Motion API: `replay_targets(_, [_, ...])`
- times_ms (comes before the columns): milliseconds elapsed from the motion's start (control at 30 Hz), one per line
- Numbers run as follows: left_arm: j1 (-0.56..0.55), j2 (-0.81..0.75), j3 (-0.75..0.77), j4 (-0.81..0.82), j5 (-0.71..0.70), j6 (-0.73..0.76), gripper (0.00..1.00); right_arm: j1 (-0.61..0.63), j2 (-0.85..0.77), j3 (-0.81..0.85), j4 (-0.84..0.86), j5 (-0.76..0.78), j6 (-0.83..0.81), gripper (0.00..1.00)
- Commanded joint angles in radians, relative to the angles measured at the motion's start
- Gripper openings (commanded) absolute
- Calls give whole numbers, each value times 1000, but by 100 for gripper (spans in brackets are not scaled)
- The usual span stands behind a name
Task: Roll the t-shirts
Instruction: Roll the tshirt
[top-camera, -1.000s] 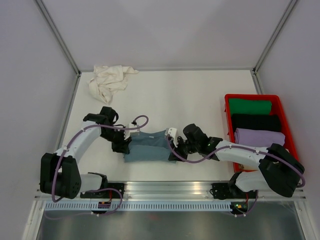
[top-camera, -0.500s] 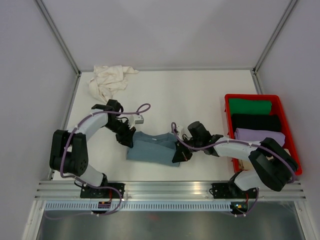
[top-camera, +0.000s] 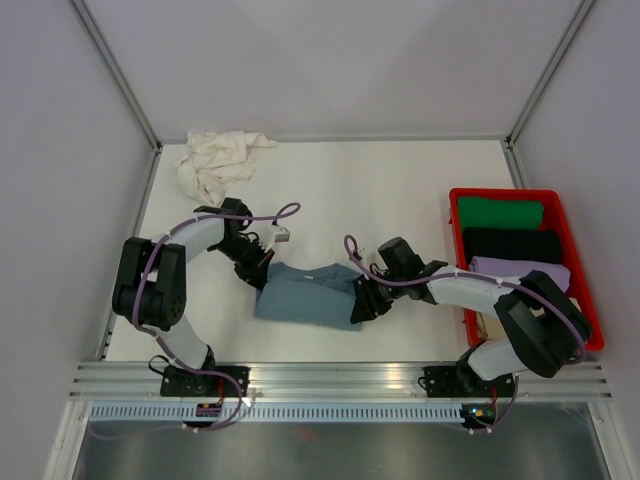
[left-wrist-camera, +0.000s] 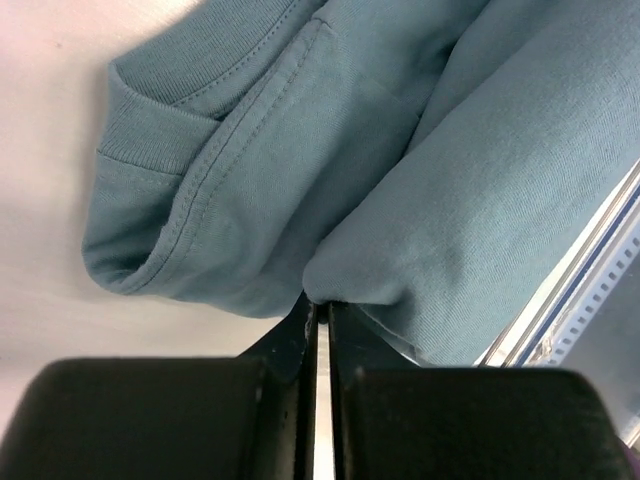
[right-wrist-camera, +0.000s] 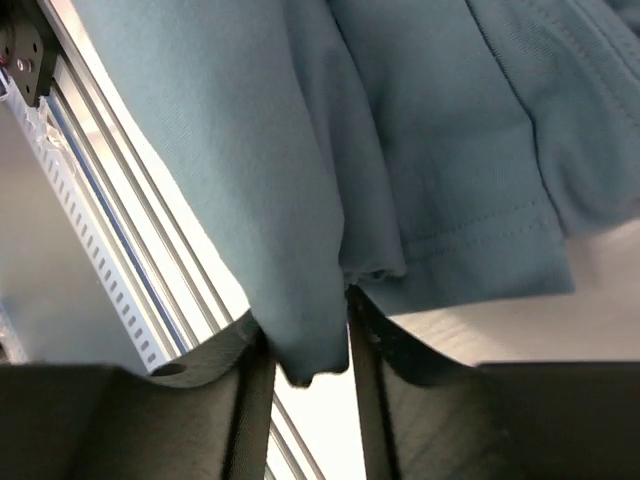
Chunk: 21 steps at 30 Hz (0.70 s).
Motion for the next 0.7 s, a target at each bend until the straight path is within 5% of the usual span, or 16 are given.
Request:
replay_targets(0, [6,-37,29,38,-40,-29,6,-11,-67,61,-86,53,-21,35])
replay_targets(133, [9,-135,51,39,-63,-47,16,-11,-13,78,-58,41,2,16])
replay_targets(267, [12,-236,52,38,-71,-70,43,-11,82,78,-50,13,-6,8])
replay_targets(467, [58,-326,20,39,32,-80,58,-11,102,93,-46,76,-49,7])
replay_targets(667, [18,-245,11,39,112,-58,73,-9,125,100,-59,90,-73,7])
